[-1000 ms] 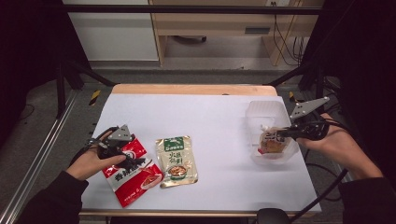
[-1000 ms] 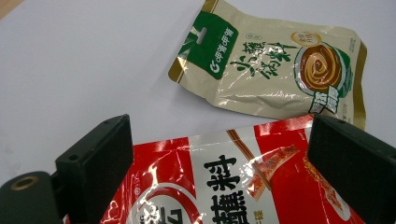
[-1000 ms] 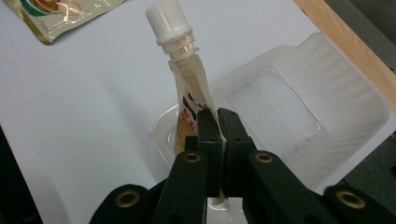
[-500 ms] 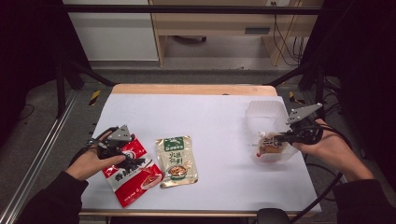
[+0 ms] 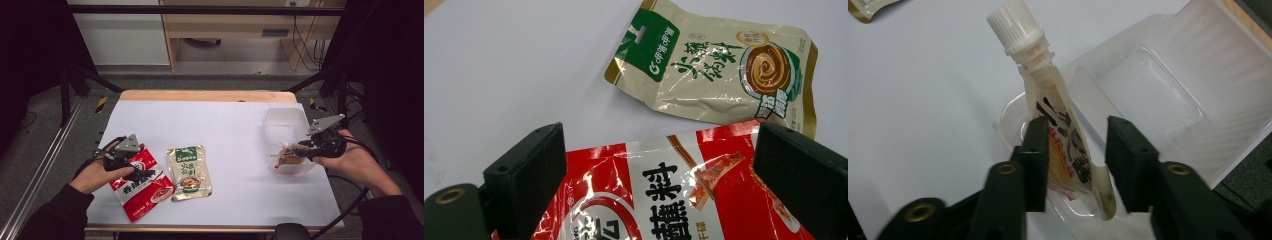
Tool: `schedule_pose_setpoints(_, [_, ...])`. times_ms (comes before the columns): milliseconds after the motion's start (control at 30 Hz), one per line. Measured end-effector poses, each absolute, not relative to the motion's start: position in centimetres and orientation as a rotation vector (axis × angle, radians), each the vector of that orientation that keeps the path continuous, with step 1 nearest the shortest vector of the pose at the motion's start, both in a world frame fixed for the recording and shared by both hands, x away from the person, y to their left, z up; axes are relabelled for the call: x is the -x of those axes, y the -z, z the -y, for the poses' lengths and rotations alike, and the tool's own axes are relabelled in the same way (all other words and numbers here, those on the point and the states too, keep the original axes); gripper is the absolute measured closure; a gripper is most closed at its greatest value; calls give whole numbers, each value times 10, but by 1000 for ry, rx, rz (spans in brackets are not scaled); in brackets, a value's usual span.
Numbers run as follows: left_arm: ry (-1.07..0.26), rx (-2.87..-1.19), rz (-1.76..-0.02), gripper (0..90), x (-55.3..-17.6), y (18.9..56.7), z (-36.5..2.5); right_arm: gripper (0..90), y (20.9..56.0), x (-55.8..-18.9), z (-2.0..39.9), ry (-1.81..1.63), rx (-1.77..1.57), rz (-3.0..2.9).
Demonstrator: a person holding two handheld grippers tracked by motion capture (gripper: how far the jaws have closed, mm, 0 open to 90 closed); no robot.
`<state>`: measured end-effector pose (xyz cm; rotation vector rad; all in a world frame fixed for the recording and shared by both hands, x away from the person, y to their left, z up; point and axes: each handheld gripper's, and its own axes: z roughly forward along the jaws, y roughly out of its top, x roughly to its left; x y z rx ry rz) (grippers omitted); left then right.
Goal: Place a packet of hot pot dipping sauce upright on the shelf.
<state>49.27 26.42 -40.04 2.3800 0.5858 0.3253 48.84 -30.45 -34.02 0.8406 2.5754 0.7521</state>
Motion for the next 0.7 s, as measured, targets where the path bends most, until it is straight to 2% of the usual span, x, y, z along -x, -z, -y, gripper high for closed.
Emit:
schedule_pose_setpoints(67, [-326,-2381,-586,69,-493,401,-264,518,340,-488,303,-763,-812,-2570])
schedule_pose_setpoints(167, [-326,-2382,-586,69,-493,401,-264,387,339,-486,297,-766,-795,-2537])
schedule_pose_setpoints(333, [-327,-2390,-583,69,-493,401,-263,250,333,-482,286,-788,-768,-2482])
schedule_pose_setpoints(467, [-327,-2389,-584,69,-493,402,-261,183,326,-476,273,-815,-733,-2439])
schedule_pose_setpoints(700, [-336,-2386,-590,69,-495,401,-259,146,311,-463,245,-869,-676,-2368])
